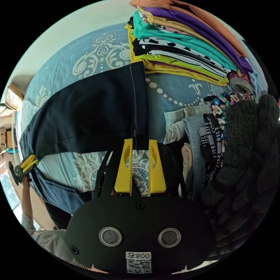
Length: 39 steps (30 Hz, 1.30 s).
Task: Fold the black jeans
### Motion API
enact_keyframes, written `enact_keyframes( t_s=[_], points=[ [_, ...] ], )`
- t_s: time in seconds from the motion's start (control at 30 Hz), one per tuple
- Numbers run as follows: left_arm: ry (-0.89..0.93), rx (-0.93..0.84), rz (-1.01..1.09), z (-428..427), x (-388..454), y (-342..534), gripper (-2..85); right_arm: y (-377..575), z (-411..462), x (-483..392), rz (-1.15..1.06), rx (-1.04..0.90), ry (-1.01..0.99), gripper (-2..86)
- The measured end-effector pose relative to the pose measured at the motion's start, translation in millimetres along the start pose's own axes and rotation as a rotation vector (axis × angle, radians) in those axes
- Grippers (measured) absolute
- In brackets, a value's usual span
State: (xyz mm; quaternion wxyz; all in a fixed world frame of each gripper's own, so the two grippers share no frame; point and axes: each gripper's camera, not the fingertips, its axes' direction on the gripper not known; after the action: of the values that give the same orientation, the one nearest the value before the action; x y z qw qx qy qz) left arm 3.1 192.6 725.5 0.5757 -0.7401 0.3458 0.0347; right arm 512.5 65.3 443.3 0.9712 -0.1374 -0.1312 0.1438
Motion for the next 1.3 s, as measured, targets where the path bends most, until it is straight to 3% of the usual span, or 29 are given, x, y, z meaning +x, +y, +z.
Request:
enact_keyframes(
  t_s=[0.23,0.33,0.53,0.6,0.7,1.0,1.3],
  points=[
    [0.154,0.065,-0.065,-9,-15,3,1.9,-14,-27,12,-0.141,-0.003,0.110,2.8],
    [0.194,0.121,-0.058,-21,-15,10,2.1,-18,-58,24,-0.156,0.060,0.137,2.4],
    [0.251,0.104,-0.089,-6,-15,13,6.2,-23,-51,38,-0.141,0.006,0.236,1.6],
    [0.365,0.196,-0.048,-10,-7,21,7.5,-4,-52,38,-0.168,0.054,0.260,3.1],
    [0.419,0.161,0.055,-1,15,21,9.1,38,-47,41,-0.195,0.102,0.150,8.7],
    [0.187,-0.021,0.220,27,46,16,7.8,126,54,96,-0.023,-0.103,-0.007,11.8],
    [0.134,-0.007,0.199,18,44,39,1.4,141,56,101,-0.070,-0.042,0.093,6.5]
  ],
)
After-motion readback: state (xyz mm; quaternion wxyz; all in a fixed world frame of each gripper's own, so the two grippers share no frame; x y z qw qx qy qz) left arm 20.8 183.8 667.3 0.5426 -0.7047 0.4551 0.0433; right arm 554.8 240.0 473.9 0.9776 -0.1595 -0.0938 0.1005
